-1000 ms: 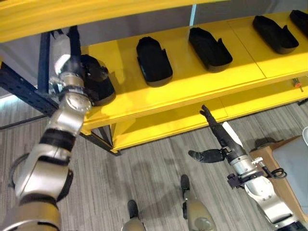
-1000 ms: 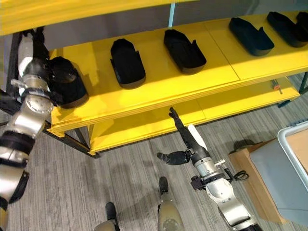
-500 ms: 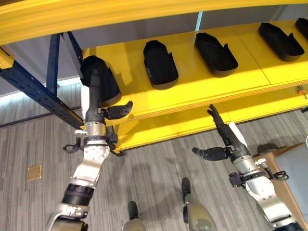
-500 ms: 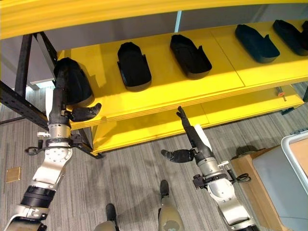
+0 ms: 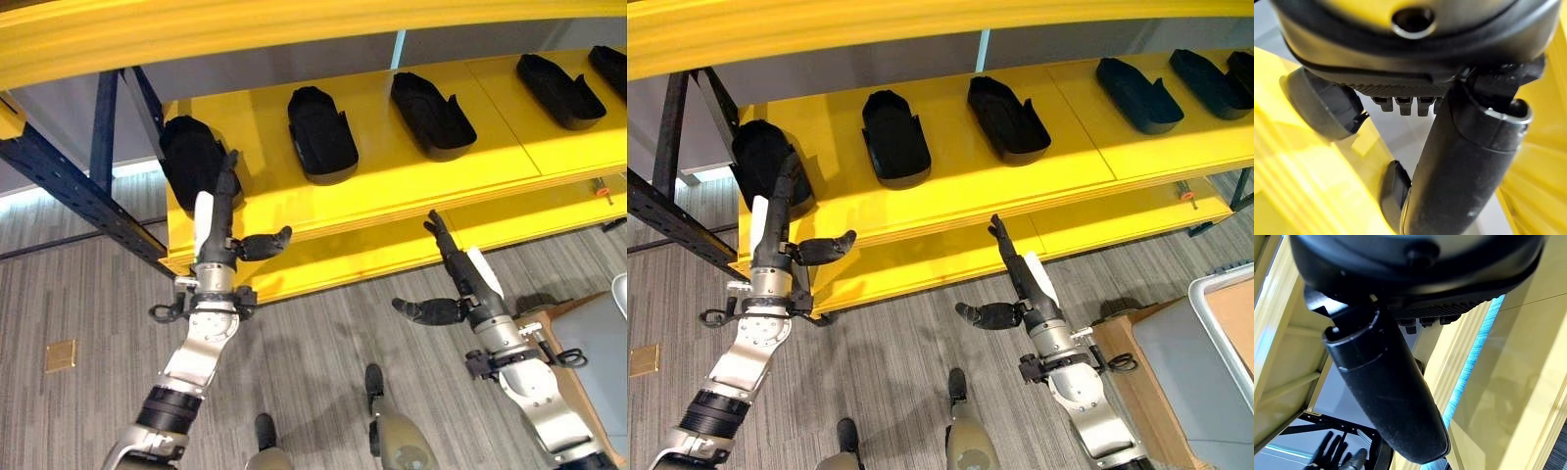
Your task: Move parts from the plastic box to the shelf.
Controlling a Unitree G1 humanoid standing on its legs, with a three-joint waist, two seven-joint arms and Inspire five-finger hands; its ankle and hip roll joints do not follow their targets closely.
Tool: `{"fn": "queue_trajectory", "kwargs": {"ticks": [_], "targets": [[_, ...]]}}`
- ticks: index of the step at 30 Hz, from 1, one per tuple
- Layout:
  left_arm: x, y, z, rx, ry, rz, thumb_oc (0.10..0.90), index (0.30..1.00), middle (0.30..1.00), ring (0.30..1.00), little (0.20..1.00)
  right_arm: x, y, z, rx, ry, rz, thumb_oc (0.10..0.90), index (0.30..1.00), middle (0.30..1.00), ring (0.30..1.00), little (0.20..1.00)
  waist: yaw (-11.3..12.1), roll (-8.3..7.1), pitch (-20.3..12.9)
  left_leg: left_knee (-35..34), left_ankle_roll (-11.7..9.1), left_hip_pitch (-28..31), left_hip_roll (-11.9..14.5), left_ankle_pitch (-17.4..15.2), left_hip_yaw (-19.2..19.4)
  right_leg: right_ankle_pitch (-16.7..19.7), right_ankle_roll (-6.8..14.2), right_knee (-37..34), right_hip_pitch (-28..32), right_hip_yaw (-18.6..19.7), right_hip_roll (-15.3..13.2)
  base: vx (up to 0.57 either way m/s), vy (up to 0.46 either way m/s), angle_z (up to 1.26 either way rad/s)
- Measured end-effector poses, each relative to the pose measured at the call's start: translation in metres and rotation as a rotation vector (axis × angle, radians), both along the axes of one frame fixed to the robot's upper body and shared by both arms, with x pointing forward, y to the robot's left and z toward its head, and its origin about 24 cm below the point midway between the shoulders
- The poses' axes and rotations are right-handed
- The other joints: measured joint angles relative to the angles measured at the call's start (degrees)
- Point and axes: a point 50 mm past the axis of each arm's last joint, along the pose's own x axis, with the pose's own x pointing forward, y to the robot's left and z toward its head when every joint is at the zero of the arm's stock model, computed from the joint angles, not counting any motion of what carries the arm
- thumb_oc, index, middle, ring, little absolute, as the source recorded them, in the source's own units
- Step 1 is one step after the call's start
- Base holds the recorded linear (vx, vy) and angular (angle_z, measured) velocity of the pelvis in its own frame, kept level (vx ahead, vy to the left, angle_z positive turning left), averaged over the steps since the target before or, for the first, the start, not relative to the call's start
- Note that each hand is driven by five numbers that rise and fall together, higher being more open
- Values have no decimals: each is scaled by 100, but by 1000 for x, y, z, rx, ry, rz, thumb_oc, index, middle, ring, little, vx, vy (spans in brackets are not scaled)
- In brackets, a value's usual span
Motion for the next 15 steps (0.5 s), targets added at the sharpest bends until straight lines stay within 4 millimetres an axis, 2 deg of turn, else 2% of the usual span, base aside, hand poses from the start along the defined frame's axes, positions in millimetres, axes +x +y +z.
{"fn": "queue_trajectory", "kwargs": {"ticks": [10, 15], "targets": [[3, 3, -26, 143, 96, 33, 900, 1000, 1000, 1000, 1000, 0, 1, 0, 5, -5, -8, 900, 1000, 1000, 1000, 1000, -5, 0, 0, -1, 2, -9, 5, -11, 32, 5, 3, 0, -28, 9, 21, 0, -2, -1], [4, 12, -53, 199, 204, 87, 900, 1000, 1000, 1000, 1000, 0, 5, -3, 7, 4, 4, 900, 1000, 1000, 1000, 1000, -31, 0, 0, 0, 2, -15, 5, -13, 41, -4, -7, 0, -40, 10, 21, 0, 0, 0]]}}
